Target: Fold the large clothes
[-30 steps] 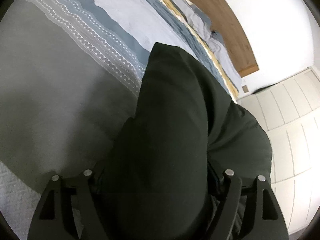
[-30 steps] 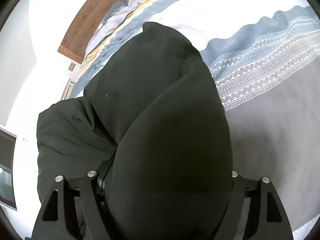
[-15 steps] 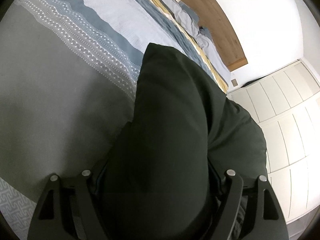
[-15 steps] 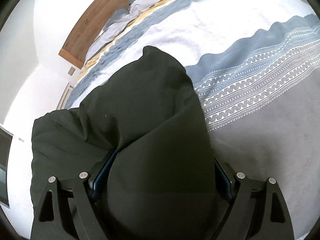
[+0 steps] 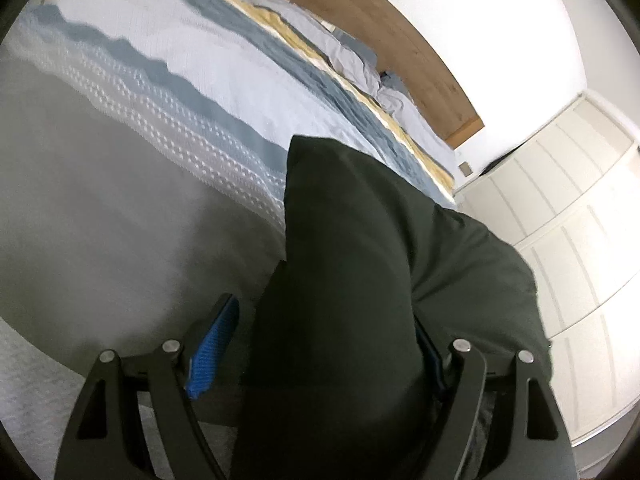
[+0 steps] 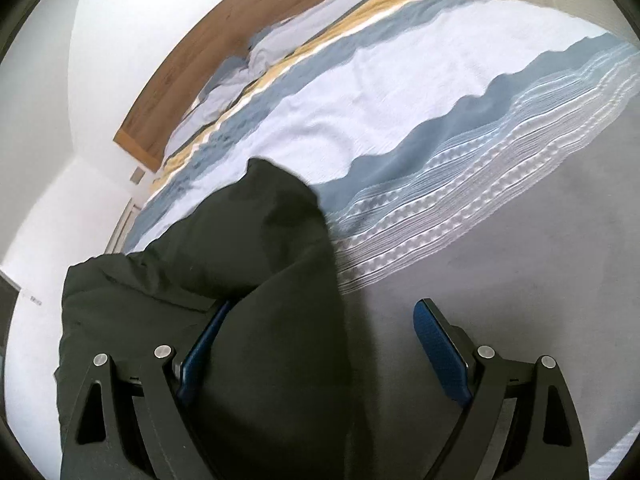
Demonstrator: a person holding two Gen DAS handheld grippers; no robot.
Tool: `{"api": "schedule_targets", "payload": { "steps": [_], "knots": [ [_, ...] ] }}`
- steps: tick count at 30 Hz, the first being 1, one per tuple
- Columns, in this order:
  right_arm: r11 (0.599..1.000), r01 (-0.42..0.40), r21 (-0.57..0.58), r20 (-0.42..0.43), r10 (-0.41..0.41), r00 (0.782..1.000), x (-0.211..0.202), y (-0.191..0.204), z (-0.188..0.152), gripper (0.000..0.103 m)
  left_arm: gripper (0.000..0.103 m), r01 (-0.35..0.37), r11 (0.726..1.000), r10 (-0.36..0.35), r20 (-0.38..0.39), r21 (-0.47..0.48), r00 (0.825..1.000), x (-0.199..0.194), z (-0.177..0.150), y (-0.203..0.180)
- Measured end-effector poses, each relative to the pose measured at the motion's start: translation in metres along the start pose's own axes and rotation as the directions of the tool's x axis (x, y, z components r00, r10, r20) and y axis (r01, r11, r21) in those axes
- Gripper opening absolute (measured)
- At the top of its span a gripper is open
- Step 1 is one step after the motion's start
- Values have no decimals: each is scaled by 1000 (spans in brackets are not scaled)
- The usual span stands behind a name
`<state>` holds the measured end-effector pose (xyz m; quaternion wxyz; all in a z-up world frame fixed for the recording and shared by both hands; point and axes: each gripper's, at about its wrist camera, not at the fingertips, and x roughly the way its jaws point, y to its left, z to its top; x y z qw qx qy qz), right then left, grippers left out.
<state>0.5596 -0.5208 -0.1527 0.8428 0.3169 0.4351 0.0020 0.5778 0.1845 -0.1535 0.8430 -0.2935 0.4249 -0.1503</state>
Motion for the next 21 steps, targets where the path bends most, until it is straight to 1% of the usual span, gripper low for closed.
{"api": "schedule_targets", "payload": {
  "steps": [3,7,9,11,12,14,17,21],
  "knots": [
    [999,37,3,12,-37,999,-3,-3,0,89,79,-26,1000,25,15,1,1000,-9,0,-1],
    [993,112,-28,30,-111,993,-17,-2,-1,89,79,-69,998,70,34,-9,997,-25,-1,-1],
    [989,148,-29,44,-147,988,-29,-2,-3,89,79,-105,994,106,47,-11,993,-36,-2,-4],
    [984,174,-31,65,-172,983,-47,1,-8,89,79,-154,988,153,72,8,986,-53,-3,-13],
    [983,183,-30,82,-180,980,-60,4,-11,89,79,-165,986,163,83,14,983,-60,-5,-17],
    [979,199,-47,101,-194,976,-80,11,-19,89,79,-163,986,161,104,17,981,-80,-9,-28],
    [970,217,-109,129,-203,971,-111,33,-34,89,79,-182,983,175,134,39,975,-106,-18,-46],
    [963,196,-184,126,-175,977,-134,67,-58,89,79,-199,977,187,151,71,971,-127,-30,-70]
  ]
}}
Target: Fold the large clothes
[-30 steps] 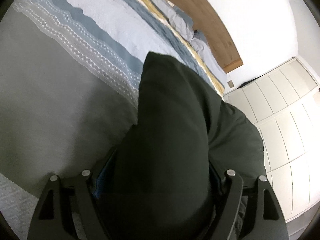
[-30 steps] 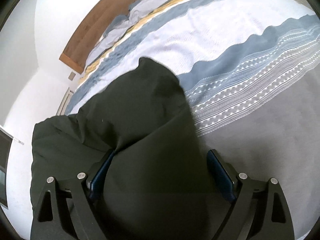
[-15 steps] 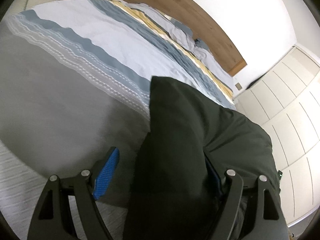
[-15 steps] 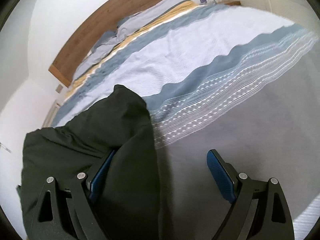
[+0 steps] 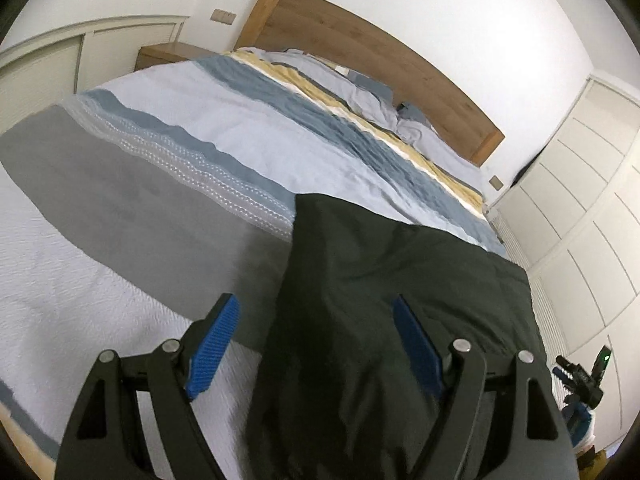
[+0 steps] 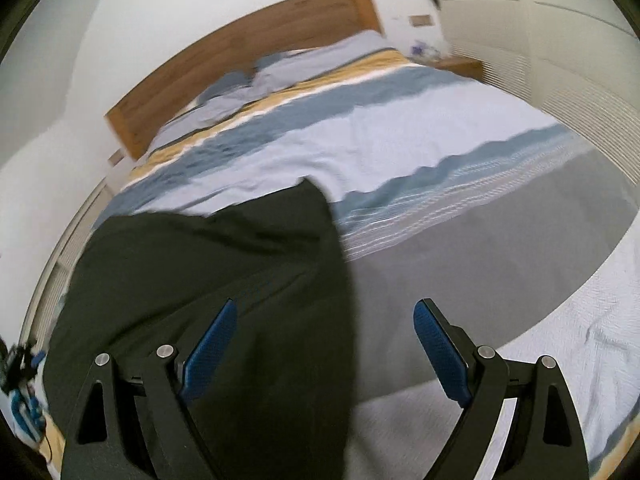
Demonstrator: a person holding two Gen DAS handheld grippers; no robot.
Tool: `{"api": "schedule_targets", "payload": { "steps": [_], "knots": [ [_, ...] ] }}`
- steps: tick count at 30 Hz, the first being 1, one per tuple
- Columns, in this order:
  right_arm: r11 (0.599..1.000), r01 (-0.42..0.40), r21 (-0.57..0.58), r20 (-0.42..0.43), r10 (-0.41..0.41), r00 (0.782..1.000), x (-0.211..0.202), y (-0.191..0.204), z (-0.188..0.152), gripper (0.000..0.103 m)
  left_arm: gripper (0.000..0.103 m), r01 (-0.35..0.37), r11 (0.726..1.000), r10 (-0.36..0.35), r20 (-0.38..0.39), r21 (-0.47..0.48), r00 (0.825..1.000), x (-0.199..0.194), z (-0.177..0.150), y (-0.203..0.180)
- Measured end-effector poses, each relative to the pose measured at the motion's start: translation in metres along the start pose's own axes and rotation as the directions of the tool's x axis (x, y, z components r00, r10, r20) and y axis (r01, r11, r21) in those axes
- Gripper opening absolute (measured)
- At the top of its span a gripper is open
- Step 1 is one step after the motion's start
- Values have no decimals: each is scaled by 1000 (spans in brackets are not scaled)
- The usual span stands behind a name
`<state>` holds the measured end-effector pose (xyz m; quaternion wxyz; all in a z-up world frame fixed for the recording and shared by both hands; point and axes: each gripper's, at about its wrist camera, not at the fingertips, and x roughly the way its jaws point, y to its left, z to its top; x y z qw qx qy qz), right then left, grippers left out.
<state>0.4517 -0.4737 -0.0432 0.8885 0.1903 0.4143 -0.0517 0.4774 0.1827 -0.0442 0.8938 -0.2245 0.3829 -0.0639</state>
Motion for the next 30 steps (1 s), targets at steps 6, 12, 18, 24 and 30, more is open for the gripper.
{"api": "schedule_targets", "payload": {
  "steps": [6,12,18,24,30],
  "knots": [
    [990,-104,-95,-11,103,995,-19,71,-13,89,79,-49,991,47,19,124,999,-4,-9,-58],
    [960,-182,-215,-2,186,983,-6,160,-4,89,79,-15,974,12,14,228,1000,29,-10,-138],
    [925,-196,-325,-34,196,980,35,229,3,89,79,-37,955,53,-46,294,998,78,-15,-188],
    [901,-136,-412,-110,99,989,75,239,-18,90,79,-95,953,129,-101,287,987,113,-35,-178],
    [937,-85,-339,-115,48,992,73,201,-15,90,79,-136,944,168,-83,301,982,107,-42,-176]
  ]
}}
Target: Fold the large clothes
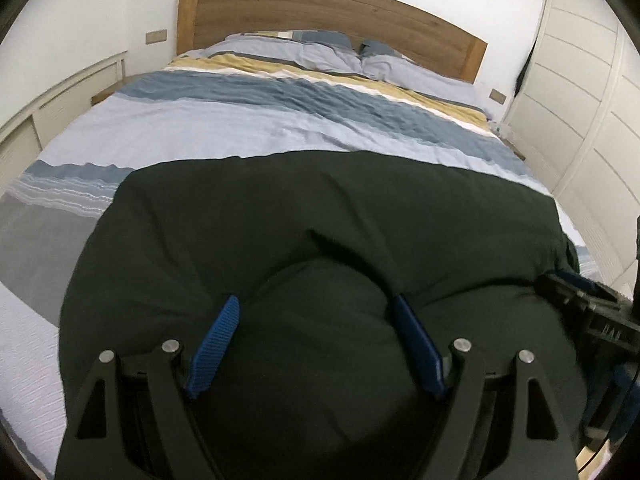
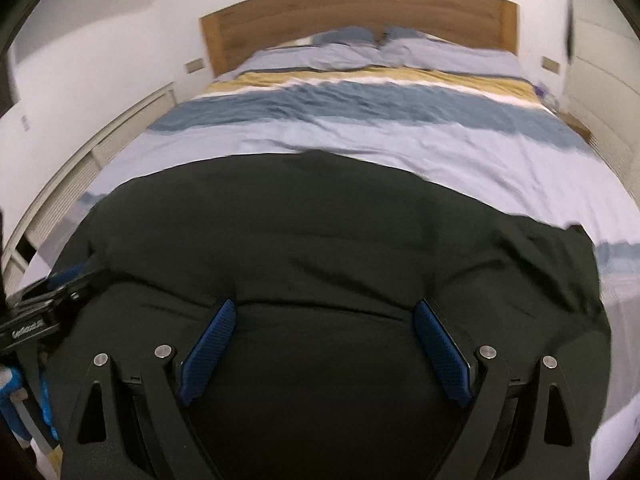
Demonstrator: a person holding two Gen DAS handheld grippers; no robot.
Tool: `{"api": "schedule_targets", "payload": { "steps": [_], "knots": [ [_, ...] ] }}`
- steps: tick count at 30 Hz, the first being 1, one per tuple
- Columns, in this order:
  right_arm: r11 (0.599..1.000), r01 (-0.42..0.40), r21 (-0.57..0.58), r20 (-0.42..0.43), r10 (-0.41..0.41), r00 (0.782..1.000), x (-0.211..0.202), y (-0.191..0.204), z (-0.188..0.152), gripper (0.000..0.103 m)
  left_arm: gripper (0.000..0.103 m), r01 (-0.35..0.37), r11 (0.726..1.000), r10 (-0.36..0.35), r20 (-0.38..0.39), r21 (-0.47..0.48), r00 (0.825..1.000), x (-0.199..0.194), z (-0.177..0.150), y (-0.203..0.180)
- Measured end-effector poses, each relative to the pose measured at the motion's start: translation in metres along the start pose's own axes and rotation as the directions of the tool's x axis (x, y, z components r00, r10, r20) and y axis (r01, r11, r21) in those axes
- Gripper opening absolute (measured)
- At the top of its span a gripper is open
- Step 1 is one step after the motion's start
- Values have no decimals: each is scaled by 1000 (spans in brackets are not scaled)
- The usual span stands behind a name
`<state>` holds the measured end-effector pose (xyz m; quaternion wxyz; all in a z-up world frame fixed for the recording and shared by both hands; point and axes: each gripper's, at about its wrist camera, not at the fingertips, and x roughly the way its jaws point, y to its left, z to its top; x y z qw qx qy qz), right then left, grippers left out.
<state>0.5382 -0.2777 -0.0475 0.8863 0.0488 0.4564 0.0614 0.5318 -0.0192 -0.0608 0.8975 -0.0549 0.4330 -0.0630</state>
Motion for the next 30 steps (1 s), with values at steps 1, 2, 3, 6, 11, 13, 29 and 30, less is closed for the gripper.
{"api": "schedule_targets", "payload": {
  "steps": [1,2,3,6,11,13,29,30],
  "knots": [
    [1000,11,19,-7,-11,1000,-2,-8,-2,90,79,-13,1000,13,5,8,1000,-4,-3,-2],
    [999,23,29,-13,-22,1000,-4,-13,-4,90,79,-24,1000,24,11,14,1000,-7,-5,-2],
    [998,40,41,-20,-39,999,-8,-20,-6,90,79,-32,999,31,15,17,999,-10,-6,-2],
    [995,63,79,-31,-60,998,-17,-37,-13,90,79,-51,998,50,50,30,998,-27,-15,-3],
    [986,105,128,-9,-104,994,-47,-56,-32,91,79,-41,999,37,121,30,992,-66,-40,-4],
    [987,97,130,6,-99,995,-60,-56,-40,91,79,-48,998,42,139,37,989,-80,-48,-5],
    [989,73,126,87,-84,993,-149,-16,-151,101,82,-133,988,109,236,85,966,-195,-132,-11],
    [990,78,119,86,-89,992,-153,-12,-159,101,82,-136,987,114,233,82,966,-202,-140,-10]
  ]
}}
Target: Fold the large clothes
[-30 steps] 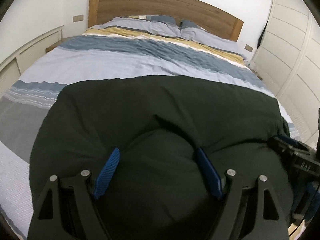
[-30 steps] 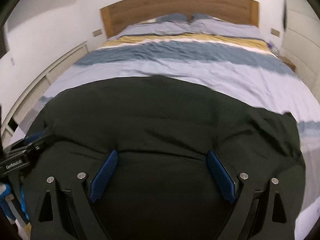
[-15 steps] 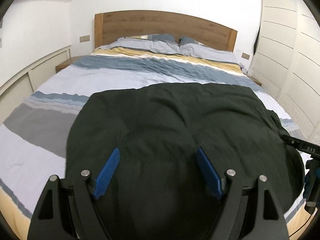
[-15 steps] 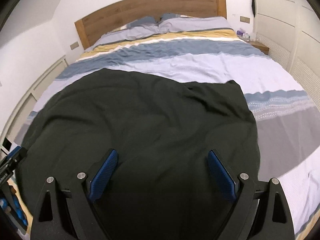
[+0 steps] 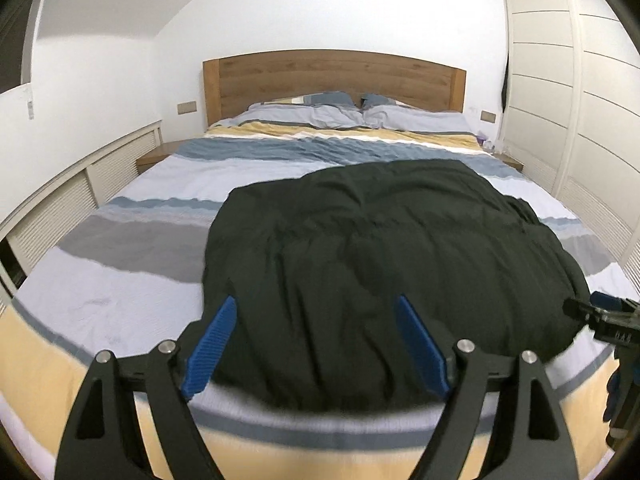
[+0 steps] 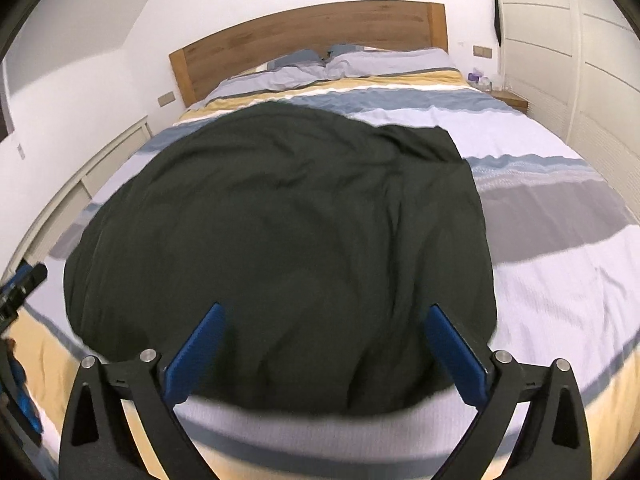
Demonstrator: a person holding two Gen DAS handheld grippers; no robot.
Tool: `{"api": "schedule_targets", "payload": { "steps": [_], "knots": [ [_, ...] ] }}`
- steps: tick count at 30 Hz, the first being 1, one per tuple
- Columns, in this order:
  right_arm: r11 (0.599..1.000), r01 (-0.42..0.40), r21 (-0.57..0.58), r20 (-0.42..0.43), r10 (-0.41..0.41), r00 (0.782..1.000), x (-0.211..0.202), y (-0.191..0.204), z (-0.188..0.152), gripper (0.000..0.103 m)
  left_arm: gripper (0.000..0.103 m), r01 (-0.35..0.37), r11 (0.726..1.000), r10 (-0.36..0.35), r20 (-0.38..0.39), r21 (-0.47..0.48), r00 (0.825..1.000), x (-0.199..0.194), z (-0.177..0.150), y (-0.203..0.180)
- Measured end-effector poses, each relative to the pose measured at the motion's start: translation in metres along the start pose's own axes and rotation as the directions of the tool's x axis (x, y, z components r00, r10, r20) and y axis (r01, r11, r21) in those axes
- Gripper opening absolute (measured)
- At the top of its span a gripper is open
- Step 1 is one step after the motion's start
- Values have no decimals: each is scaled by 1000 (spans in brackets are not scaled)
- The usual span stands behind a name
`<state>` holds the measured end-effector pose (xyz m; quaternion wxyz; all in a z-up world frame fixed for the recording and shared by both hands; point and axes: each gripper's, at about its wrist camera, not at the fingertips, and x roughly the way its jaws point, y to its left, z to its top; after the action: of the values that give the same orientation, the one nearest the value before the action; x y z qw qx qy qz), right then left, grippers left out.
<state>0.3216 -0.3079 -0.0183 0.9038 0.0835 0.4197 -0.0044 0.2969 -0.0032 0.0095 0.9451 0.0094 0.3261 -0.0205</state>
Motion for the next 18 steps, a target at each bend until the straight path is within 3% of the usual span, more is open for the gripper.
{"api": "schedule_targets", "payload": {
  "steps": [7,18],
  "knots": [
    [999,21,-44,-2,-21,1000,-37,15,-52,102,83,-11,1000,11,1,-23,1000,-48,-28,3],
    [1000,15,15,40,-16,999,-99,17,-81,102,83,-54,999,54,12,-2,998,-108,-51,-2]
  ]
}}
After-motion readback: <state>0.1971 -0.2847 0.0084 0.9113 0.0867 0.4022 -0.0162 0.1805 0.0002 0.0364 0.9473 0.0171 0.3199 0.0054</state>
